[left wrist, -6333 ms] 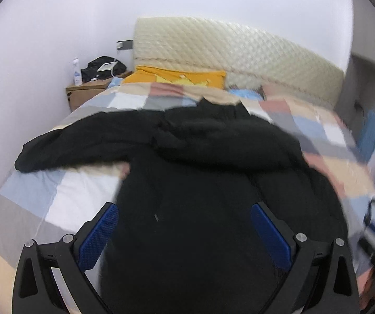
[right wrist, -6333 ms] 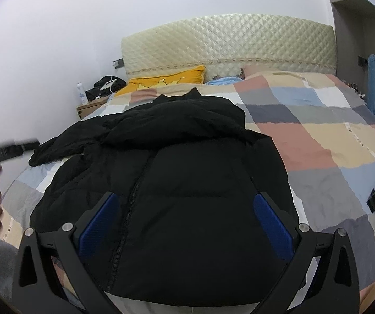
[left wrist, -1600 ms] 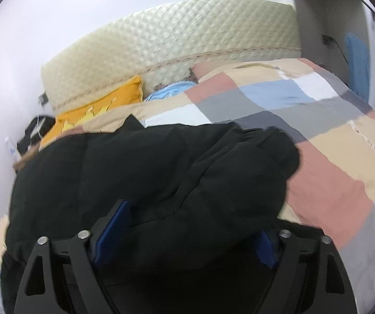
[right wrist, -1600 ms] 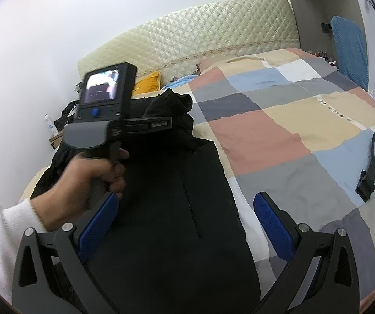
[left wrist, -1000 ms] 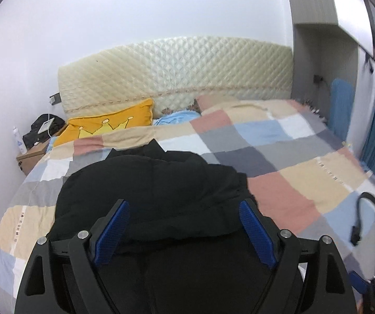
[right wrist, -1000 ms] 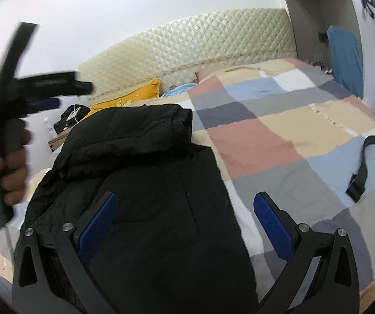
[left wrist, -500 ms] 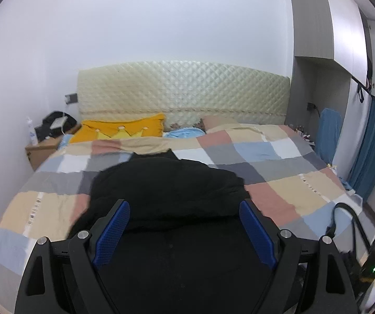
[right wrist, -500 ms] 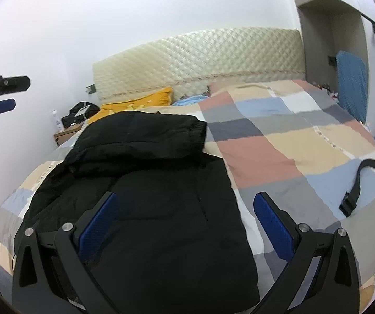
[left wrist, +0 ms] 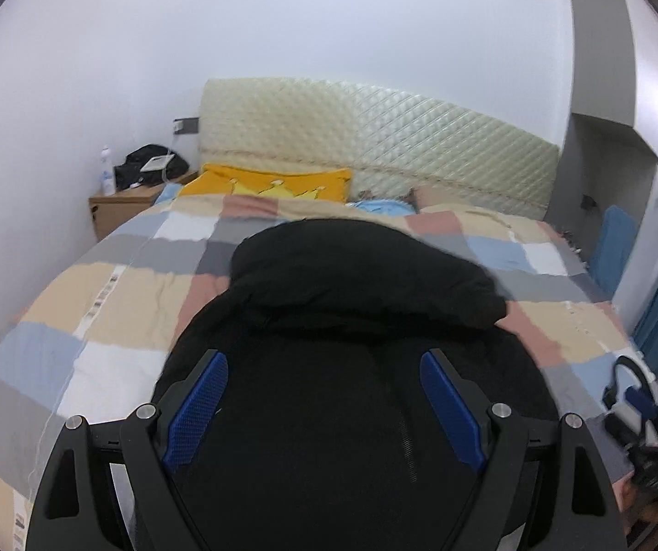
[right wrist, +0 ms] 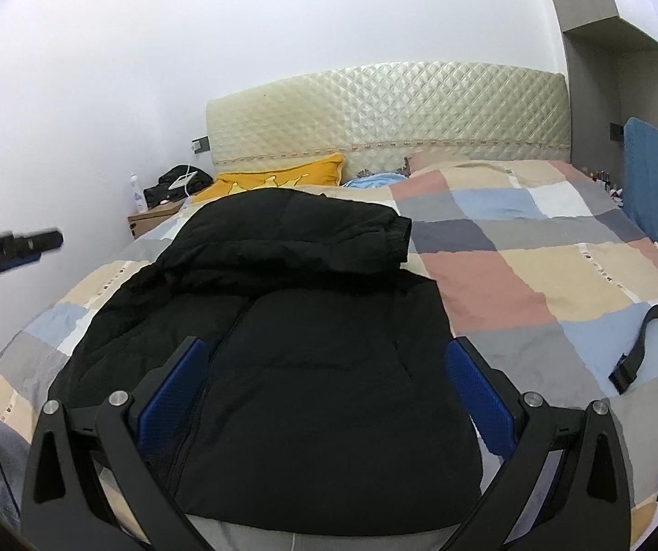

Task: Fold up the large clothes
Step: 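Move both grippers down toward the black jacket's hem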

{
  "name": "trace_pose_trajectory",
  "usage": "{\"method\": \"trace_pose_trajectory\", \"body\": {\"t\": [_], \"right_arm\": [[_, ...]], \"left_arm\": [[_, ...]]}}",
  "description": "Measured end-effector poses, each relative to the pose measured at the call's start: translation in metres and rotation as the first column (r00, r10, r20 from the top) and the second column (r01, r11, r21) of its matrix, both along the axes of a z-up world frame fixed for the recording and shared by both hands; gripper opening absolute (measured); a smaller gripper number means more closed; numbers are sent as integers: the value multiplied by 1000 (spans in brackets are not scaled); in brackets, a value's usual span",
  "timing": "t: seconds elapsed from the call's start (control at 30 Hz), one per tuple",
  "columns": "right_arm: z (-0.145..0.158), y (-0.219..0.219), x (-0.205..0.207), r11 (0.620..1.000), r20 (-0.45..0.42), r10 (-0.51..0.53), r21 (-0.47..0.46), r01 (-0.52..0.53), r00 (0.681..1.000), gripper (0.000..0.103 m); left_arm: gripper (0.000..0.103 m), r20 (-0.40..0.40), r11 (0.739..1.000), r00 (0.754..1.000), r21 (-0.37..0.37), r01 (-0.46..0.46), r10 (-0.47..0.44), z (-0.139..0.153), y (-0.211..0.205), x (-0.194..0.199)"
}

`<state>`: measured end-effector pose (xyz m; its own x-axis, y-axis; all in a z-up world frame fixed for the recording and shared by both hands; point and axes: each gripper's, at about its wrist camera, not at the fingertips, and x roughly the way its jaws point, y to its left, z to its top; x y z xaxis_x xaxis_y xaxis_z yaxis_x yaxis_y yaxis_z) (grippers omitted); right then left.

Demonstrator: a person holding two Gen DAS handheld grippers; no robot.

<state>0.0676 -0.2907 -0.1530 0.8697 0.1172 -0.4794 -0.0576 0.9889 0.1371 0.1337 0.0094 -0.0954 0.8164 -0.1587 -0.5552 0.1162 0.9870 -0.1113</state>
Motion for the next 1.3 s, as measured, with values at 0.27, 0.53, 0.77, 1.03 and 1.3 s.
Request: {"method": "trace_pose_trajectory", "body": {"t": [0.27, 0.53, 0.77, 1.03, 1.3], "right_arm": [[-4, 8, 6, 1000, -35, 9, -25, -9, 999, 103], [-16, 5, 25, 999, -149, -18, -34, 13, 989, 103], [-45, -38, 71, 995, -442, -90, -8, 97, 892, 103], [-81, -71, 98, 996, -620, -48, 28, 83, 783, 102], [-136, -104, 101, 935, -744, 42, 265, 237, 667, 101]], "left_arm": [[86, -79, 999, 996, -27, -38, 36, -41, 28, 7], [86, -90, 999, 995, -2, -48, 47, -60, 38, 4], [86, -111, 1000, 993, -2, -31, 30, -67, 38, 7], [86, -158, 999, 987, -10, -35, 33, -73, 41, 14], [86, -179, 999, 983, 40, -25, 32, -82, 32, 18]]}}
